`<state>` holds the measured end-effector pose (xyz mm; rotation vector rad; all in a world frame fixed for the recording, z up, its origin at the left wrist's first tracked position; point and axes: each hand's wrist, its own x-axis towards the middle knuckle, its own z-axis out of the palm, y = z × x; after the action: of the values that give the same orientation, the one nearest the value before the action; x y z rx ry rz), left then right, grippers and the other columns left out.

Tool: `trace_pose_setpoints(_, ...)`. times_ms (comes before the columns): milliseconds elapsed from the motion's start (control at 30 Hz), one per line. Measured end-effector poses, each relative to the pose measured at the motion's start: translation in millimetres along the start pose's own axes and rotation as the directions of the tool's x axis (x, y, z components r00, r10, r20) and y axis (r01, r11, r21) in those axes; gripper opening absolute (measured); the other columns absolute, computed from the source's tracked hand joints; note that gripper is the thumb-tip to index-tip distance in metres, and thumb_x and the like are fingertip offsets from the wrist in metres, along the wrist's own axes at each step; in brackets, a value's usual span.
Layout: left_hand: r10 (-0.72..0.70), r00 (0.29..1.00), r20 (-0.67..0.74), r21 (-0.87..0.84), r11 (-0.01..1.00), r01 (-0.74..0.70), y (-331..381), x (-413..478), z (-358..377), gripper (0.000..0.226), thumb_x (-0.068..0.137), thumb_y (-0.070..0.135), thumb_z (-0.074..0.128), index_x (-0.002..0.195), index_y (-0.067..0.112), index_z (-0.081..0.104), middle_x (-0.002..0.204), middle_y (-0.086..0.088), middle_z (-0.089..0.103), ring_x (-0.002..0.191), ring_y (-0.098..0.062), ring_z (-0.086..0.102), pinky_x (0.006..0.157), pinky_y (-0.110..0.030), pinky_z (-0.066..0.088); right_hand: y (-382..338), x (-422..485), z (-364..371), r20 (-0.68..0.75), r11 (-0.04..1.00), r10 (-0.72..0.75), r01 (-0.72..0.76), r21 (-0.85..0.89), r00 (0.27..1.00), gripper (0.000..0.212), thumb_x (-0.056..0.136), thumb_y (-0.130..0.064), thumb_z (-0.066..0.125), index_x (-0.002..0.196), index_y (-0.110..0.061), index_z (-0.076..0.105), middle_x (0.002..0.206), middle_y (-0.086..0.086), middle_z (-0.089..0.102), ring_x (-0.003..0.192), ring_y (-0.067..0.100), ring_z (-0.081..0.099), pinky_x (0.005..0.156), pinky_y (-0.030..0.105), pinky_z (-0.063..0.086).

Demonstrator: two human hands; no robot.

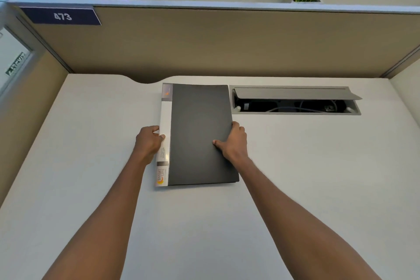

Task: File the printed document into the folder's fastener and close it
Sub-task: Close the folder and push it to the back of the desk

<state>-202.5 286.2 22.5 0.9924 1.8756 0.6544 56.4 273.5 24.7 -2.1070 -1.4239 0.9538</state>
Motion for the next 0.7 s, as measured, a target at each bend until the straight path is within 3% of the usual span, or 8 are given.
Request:
trace_pose_setpoints(233,0.023,0.996,-0.09,0.108,0.994,-0.013,29,49,0,0.043,0.099,0.01,0.061,0.141,0.003,0.058,0.141,-0.017,0.061,0.125,-0.04,0.06,0.108,-0.051,0.049,-30,41,6,0.009,1.0,0.009,-0.009,-0.003,1.0,0.08,0.077,-0.028,0.088,0.139,-0.006,0.043,0.139,0.016,0.047,0.133,0.034,0.046,0.111,0.042,0.043)
trace_pose_setpoints(433,0.101,0.983,-0.153,0.345,0.938,-0.043,34,61,5,0.035,0.099,0.01,0.062,0.131,-0.004,0.063,0.134,-0.024,0.064,0.117,-0.045,0.063,0.1,-0.047,0.053,-40,55,16,0.026,0.999,0.038,-0.037,-0.036,0.999,0.079,0.078,-0.027,0.088,0.14,-0.003,0.043,0.14,0.018,0.046,0.134,0.036,0.046,0.11,0.043,0.044)
trace_pose_setpoints(533,0.146,0.977,-0.158,0.432,0.899,-0.065,26,61,9,0.028,0.098,0.008,0.063,0.12,-0.008,0.067,0.125,-0.027,0.068,0.112,-0.044,0.065,0.092,-0.043,0.053,-35,53,24,0.022,0.995,0.044,-0.041,-0.092,0.999,0.076,0.081,-0.028,0.086,0.138,-0.003,0.044,0.137,0.018,0.045,0.131,0.036,0.046,0.11,0.042,0.045)
trace_pose_setpoints(700,0.16,0.964,-0.211,0.474,0.879,-0.043,21,60,14,0.025,0.096,0.007,0.064,0.116,-0.007,0.068,0.125,-0.028,0.065,0.114,-0.044,0.063,0.094,-0.044,0.052,-32,46,36,-0.03,0.959,-0.01,0.002,-0.282,1.0,0.067,0.087,-0.036,0.079,0.136,-0.004,0.045,0.134,0.017,0.044,0.123,0.033,0.047,0.105,0.039,0.046)
